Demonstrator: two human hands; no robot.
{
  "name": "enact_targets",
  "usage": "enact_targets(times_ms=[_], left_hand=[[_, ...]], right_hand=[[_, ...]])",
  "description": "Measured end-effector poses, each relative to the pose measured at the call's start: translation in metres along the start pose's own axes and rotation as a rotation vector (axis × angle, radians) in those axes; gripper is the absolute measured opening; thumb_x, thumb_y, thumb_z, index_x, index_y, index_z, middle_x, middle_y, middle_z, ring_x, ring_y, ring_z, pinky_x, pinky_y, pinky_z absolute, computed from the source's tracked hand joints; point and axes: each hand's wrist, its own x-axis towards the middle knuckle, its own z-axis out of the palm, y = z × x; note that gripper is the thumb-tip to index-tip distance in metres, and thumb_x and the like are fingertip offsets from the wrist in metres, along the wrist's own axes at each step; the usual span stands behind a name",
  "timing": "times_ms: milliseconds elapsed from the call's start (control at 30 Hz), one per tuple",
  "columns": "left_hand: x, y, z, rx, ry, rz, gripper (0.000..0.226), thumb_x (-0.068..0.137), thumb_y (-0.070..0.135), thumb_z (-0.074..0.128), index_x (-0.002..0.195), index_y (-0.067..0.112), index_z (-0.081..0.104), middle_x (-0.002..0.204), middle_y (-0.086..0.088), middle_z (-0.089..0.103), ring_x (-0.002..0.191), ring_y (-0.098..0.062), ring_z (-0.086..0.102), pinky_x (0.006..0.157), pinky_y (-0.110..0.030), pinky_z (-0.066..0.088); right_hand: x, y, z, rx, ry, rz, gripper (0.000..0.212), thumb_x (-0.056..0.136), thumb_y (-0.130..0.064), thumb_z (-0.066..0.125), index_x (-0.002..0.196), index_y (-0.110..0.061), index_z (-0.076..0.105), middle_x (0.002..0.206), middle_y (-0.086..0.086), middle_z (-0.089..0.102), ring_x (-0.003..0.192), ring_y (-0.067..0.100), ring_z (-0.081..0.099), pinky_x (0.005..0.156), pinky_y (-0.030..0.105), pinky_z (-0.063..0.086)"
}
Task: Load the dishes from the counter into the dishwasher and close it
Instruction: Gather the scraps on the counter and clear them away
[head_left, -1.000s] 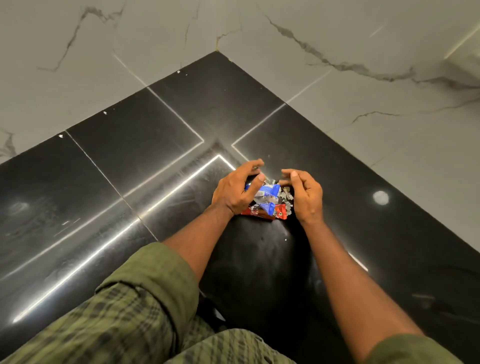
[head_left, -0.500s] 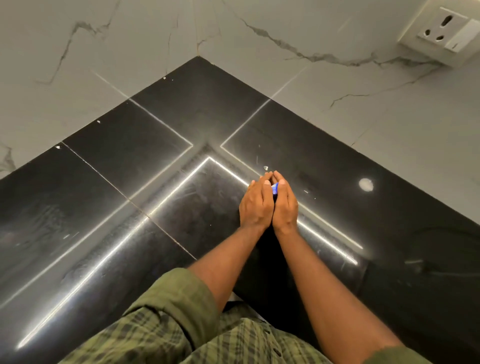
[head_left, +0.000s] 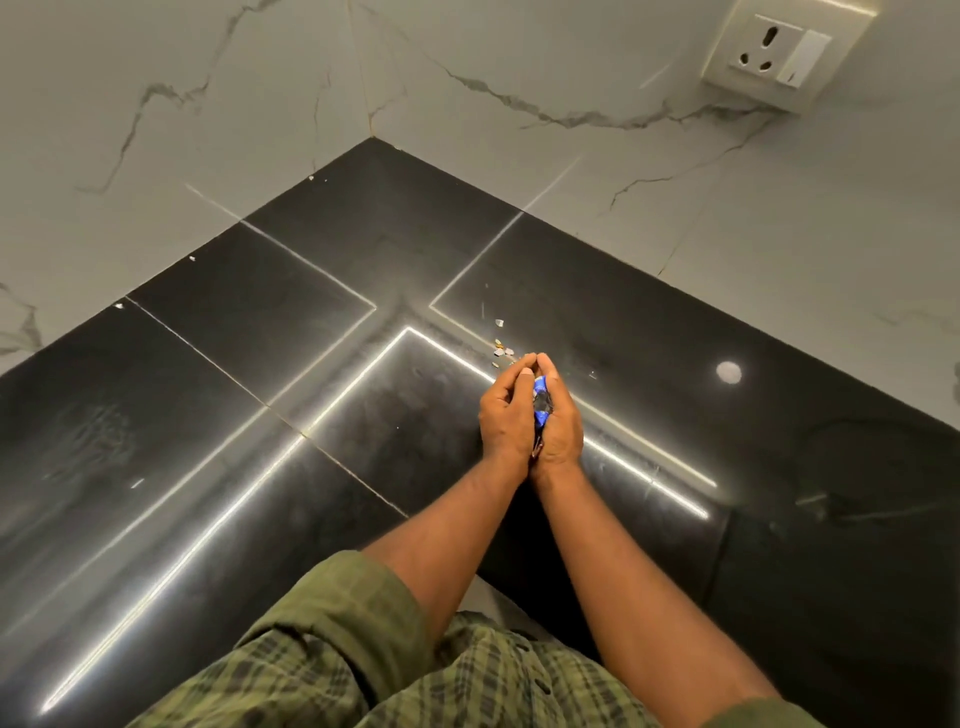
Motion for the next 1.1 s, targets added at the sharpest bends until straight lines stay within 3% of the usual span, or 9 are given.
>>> enact_targets(times_ms=[133,233,333,533,700,867,967,1100], left_hand=[[-0.024,-0.005,0.009,-0.036,0.043,0.005,0.024,0.102,0.02,0.062,0.116,0.028,0.079,0.11,0.007,0.079,0.104,-0.013,0.076,0.095,-0.038,0.061],[-0.042,-0.006,0.02,-0.093,0.038,0.014,0.023,0.101,0.016,0.062,0.116,0.024,0.079,0.108,0.005,0.08,0.101,-0.015,0.077,0.088,-0.03,0.062],[-0.062,-0.004,0.034,-0.089,0.04,0.048,0.023,0.101,0.017,0.062,0.118,0.02,0.078,0.109,0.002,0.08,0.102,-0.016,0.077,0.09,-0.033,0.062],[-0.105,0.002,0.05,-0.079,0.059,0.164,0.024,0.101,0.018,0.063,0.12,0.02,0.078,0.111,0.006,0.079,0.103,-0.01,0.076,0.087,-0.025,0.061],[-0.136,0.007,0.038,-0.107,0.125,0.222,0.025,0.102,0.02,0.062,0.123,0.018,0.076,0.116,0.003,0.078,0.108,-0.014,0.075,0.096,-0.036,0.061],[-0.168,0.009,0.008,-0.122,0.289,0.28,0.023,0.101,0.015,0.062,0.118,0.014,0.078,0.113,-0.001,0.079,0.108,-0.018,0.075,0.102,-0.044,0.058],[-0.187,0.02,-0.015,-0.201,0.342,0.312,0.023,0.097,0.02,0.062,0.109,0.021,0.081,0.11,-0.001,0.08,0.107,-0.018,0.076,0.096,-0.038,0.061],[-0.203,0.021,-0.054,-0.171,0.408,0.335,0.024,0.104,0.019,0.059,0.12,0.016,0.077,0.117,-0.002,0.078,0.111,-0.018,0.073,0.105,-0.048,0.056]], right_hand=[[-0.018,-0.01,-0.015,-0.031,0.022,0.015,0.032,0.1,-0.018,0.068,0.127,-0.002,0.073,0.127,0.017,0.073,0.124,0.028,0.067,0.11,0.039,0.052],[-0.03,-0.021,-0.028,-0.032,0.006,-0.004,0.023,0.1,-0.017,0.066,0.118,-0.008,0.078,0.121,0.013,0.076,0.113,0.024,0.073,0.092,0.032,0.059],[-0.041,-0.039,-0.041,-0.023,-0.05,-0.014,0.021,0.099,-0.02,0.068,0.114,-0.012,0.081,0.119,0.011,0.077,0.104,0.019,0.075,0.08,0.026,0.061],[-0.063,-0.061,-0.062,0.01,-0.155,-0.041,0.032,0.098,-0.023,0.07,0.127,-0.01,0.075,0.128,0.009,0.074,0.119,0.021,0.071,0.087,0.026,0.06],[-0.087,-0.057,-0.069,-0.061,-0.268,-0.018,0.031,0.102,-0.025,0.064,0.127,-0.011,0.075,0.13,0.01,0.073,0.123,0.025,0.069,0.096,0.03,0.058],[-0.123,-0.033,-0.07,-0.037,-0.372,0.146,0.035,0.103,-0.024,0.062,0.132,-0.007,0.07,0.134,0.014,0.07,0.125,0.026,0.067,0.102,0.037,0.054],[-0.148,-0.013,-0.06,-0.067,-0.43,0.223,0.033,0.104,-0.023,0.06,0.131,-0.007,0.071,0.135,0.015,0.069,0.123,0.025,0.067,0.107,0.039,0.052],[-0.178,0.012,-0.052,-0.15,-0.497,0.224,0.038,0.104,-0.023,0.058,0.137,-0.005,0.067,0.138,0.016,0.068,0.127,0.027,0.065,0.11,0.04,0.051]])
